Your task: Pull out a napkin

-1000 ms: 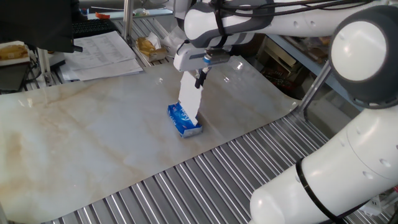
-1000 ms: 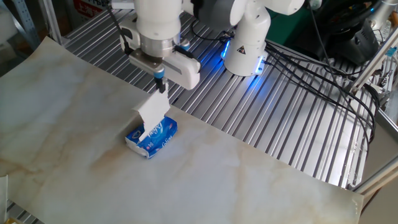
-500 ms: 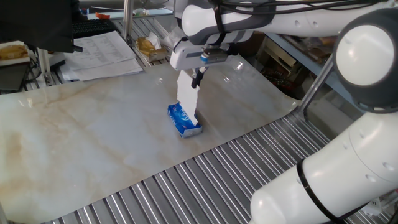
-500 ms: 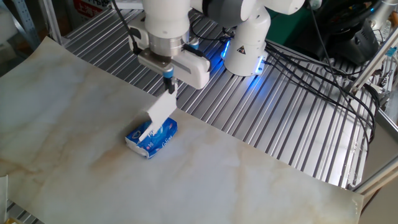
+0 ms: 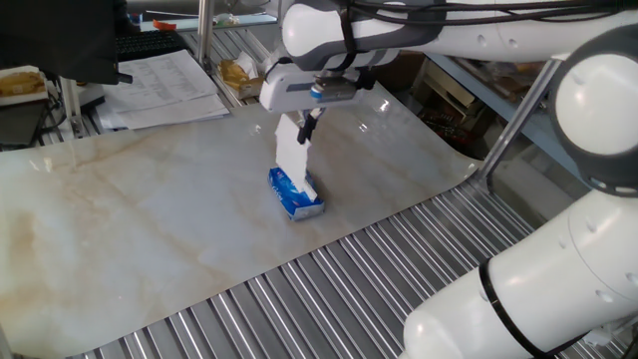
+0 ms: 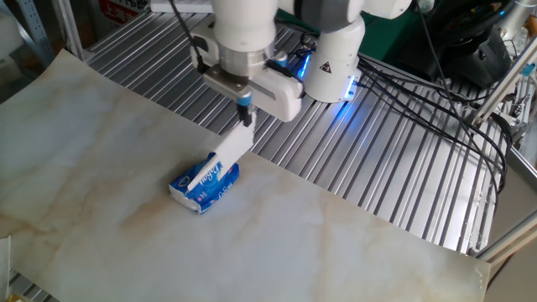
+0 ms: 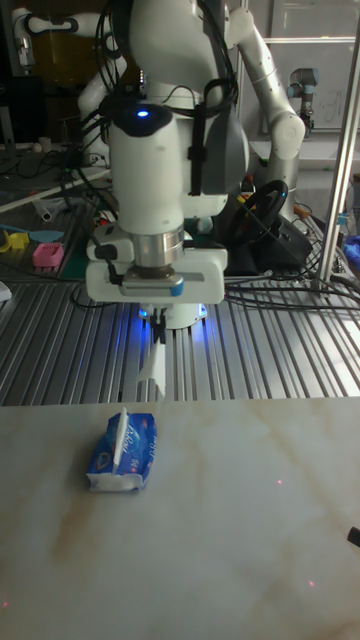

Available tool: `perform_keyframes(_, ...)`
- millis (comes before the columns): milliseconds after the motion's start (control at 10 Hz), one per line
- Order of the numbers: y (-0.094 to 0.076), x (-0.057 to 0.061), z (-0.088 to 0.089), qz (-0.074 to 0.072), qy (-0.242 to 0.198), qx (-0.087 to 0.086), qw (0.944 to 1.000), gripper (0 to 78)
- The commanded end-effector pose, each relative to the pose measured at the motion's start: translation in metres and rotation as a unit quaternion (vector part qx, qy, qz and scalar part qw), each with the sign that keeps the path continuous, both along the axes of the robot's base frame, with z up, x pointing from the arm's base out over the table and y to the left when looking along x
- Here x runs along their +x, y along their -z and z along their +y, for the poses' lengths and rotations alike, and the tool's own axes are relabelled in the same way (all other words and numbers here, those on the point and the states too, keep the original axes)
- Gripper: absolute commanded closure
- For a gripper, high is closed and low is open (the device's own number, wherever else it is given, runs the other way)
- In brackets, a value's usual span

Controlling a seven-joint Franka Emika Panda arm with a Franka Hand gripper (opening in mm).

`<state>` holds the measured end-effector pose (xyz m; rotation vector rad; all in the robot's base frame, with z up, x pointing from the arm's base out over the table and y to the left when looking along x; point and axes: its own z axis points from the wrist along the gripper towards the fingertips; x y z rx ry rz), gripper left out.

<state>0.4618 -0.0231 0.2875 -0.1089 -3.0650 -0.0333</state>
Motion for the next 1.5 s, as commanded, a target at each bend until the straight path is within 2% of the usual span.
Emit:
perform_keyframes(100, 0.003, -0.006, 0.025, 0.001, 0.014, 0.001, 0.9999, 76.2)
perform_keyframes(400, 0.015, -0.009, 0.038, -0.006, 0.021, 0.0, 0.9998, 76.2)
perform_keyframes(500, 0.025, -0.007, 0.045, -0.018, 0.02, 0.0, 0.9996, 76.2)
perform_keyframes(600, 0.028, -0.005, 0.048, -0.023, 0.016, 0.004, 0.9996, 76.2)
perform_keyframes(700, 0.03, -0.003, 0.05, -0.028, 0.014, 0.007, 0.9995, 76.2)
perform_keyframes(900, 0.031, -0.003, 0.051, -0.028, 0.012, 0.008, 0.9995, 76.2)
perform_keyframes(1300, 0.033, -0.002, 0.052, -0.044, 0.024, -0.004, 0.9988, 76.2)
perform_keyframes(1500, 0.033, -0.002, 0.053, -0.044, 0.022, -0.005, 0.9988, 76.2)
